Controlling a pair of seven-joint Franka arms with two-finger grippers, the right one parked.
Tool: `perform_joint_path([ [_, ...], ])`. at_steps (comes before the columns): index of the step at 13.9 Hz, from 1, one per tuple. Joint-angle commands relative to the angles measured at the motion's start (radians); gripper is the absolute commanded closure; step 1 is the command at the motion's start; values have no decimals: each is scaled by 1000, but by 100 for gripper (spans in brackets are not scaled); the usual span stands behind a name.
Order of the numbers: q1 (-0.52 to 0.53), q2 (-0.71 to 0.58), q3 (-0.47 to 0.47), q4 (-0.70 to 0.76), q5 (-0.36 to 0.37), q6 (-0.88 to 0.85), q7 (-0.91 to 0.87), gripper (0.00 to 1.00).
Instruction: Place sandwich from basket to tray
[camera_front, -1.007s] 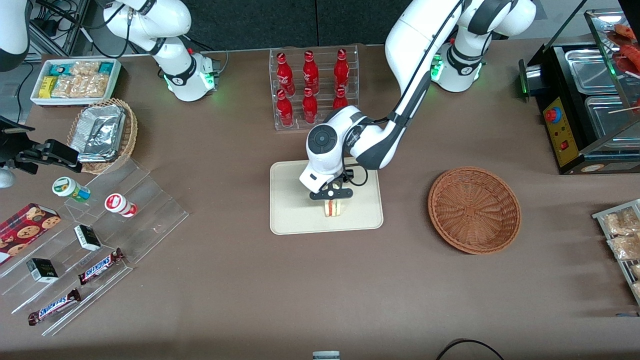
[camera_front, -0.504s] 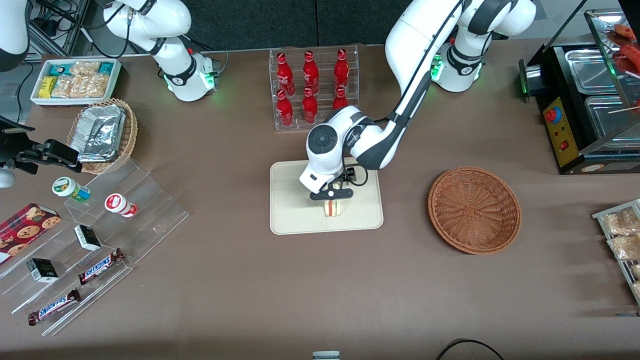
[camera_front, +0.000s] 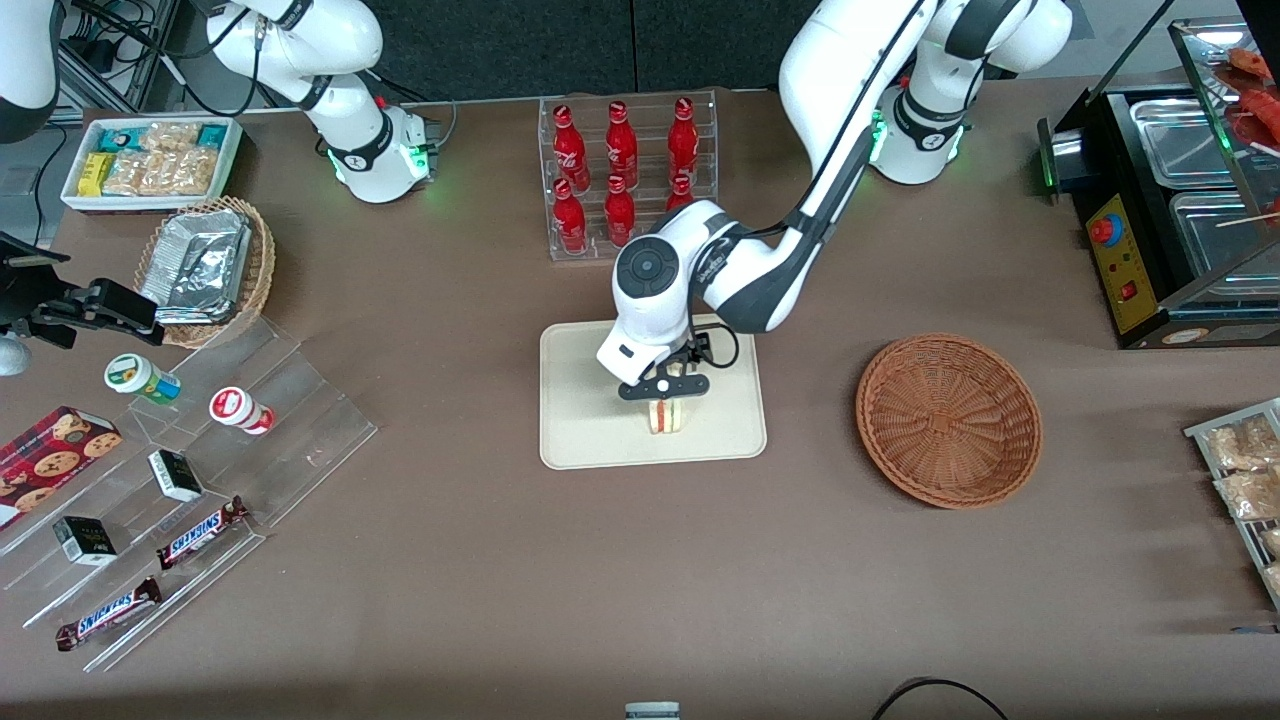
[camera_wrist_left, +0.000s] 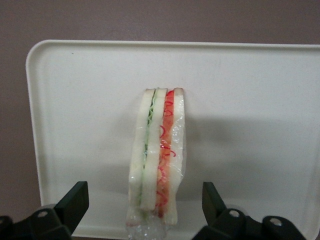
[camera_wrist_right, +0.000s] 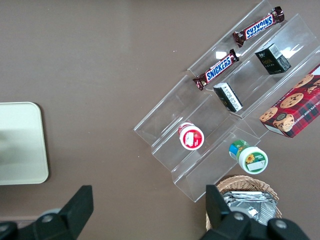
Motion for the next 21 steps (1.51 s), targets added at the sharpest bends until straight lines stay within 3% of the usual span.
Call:
perform_joint_path([
  [1, 53, -60, 0, -8, -3, -72, 133, 0],
  [7, 195, -183, 3, -11, 11, -274, 472, 0],
  [12, 375, -310, 3, -14, 11, -471, 646, 0],
  [15, 479, -390, 3, -77, 8, -480, 726, 0],
  [21, 564, -502, 3, -177, -2, -445, 731, 0],
])
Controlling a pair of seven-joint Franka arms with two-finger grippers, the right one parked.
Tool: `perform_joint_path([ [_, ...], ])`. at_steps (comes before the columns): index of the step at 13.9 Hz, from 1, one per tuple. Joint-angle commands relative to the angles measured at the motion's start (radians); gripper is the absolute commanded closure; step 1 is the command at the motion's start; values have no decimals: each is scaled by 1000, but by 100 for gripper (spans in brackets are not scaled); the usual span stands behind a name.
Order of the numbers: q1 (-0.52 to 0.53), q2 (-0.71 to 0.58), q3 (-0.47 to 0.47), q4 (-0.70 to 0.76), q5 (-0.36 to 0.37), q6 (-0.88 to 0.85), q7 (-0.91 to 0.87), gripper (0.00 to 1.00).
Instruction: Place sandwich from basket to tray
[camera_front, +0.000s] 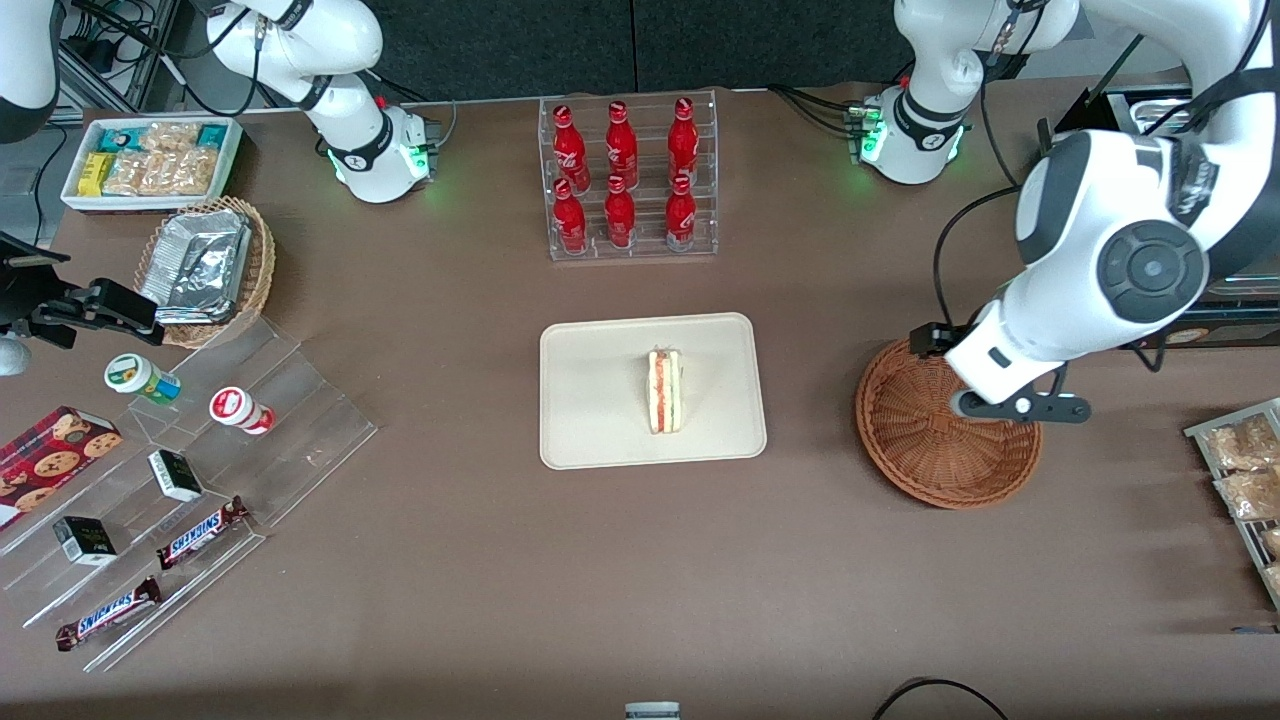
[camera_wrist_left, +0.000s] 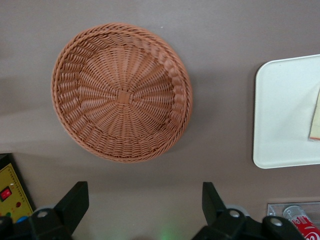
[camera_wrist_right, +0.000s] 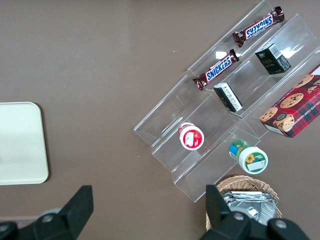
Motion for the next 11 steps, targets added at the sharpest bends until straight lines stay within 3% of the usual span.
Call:
perform_joint_path([
  [1, 20, -72, -12, -69, -4, 29, 6, 0],
  [6, 23, -93, 17, -75, -3, 26, 6, 0],
  [11, 132, -152, -23, -80, -4, -41, 36, 0],
])
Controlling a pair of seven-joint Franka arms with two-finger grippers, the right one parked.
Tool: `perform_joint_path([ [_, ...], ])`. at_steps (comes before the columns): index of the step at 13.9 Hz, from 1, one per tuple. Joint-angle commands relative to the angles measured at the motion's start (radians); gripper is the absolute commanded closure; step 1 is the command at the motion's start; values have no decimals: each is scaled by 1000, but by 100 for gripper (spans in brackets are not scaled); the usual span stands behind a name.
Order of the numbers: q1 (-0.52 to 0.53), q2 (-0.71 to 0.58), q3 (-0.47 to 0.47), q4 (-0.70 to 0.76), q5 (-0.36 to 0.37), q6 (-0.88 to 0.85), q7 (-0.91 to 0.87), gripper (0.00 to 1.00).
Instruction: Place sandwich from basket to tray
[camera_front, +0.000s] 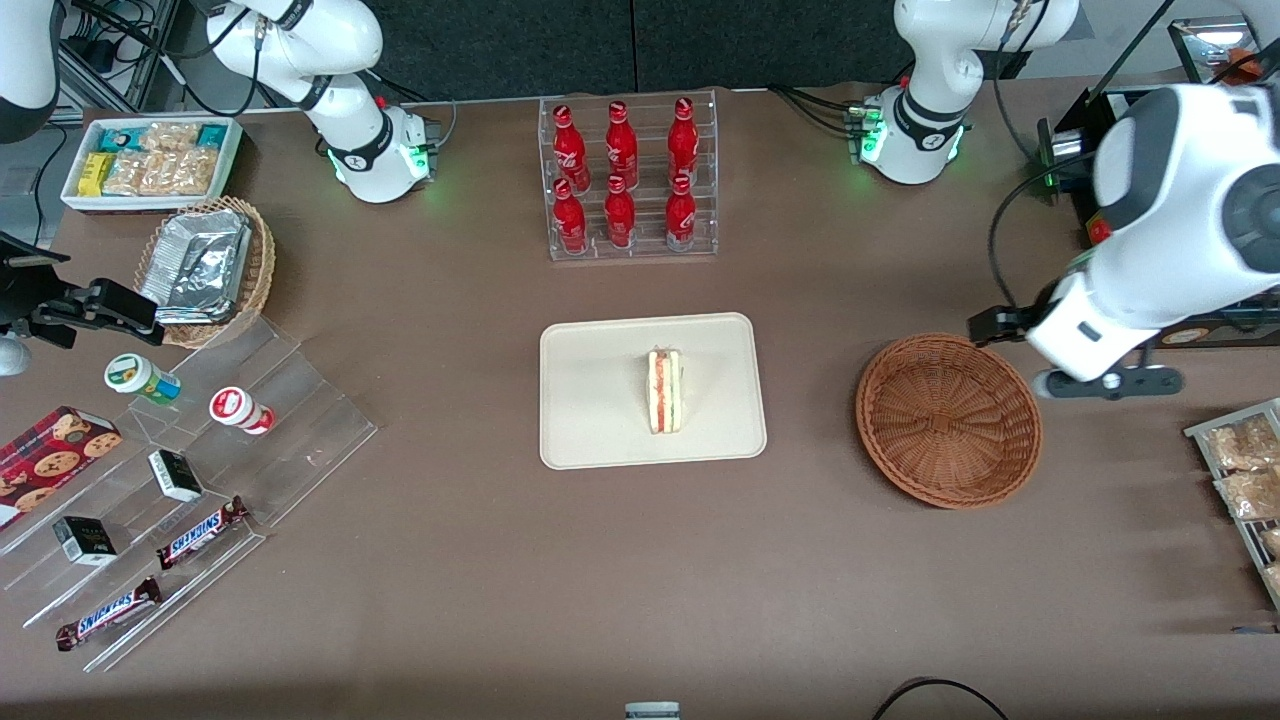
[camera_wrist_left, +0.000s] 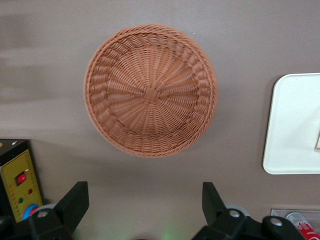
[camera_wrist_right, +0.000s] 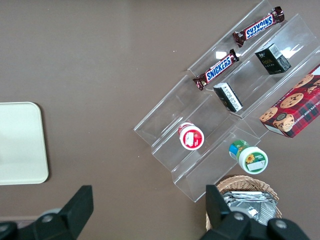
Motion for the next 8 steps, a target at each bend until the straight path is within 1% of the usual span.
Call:
perform_joint_path([
  [1, 91, -71, -86, -33, -4, -43, 27, 0],
  [2, 138, -76, -126, -31, -4, -56, 28, 0],
  [3, 152, -88, -136, -27, -4, -76, 31, 0],
  [6, 172, -98, -131, 32, -4, -170, 102, 0],
  [8, 172, -96, -128, 52, -2, -184, 107, 0],
])
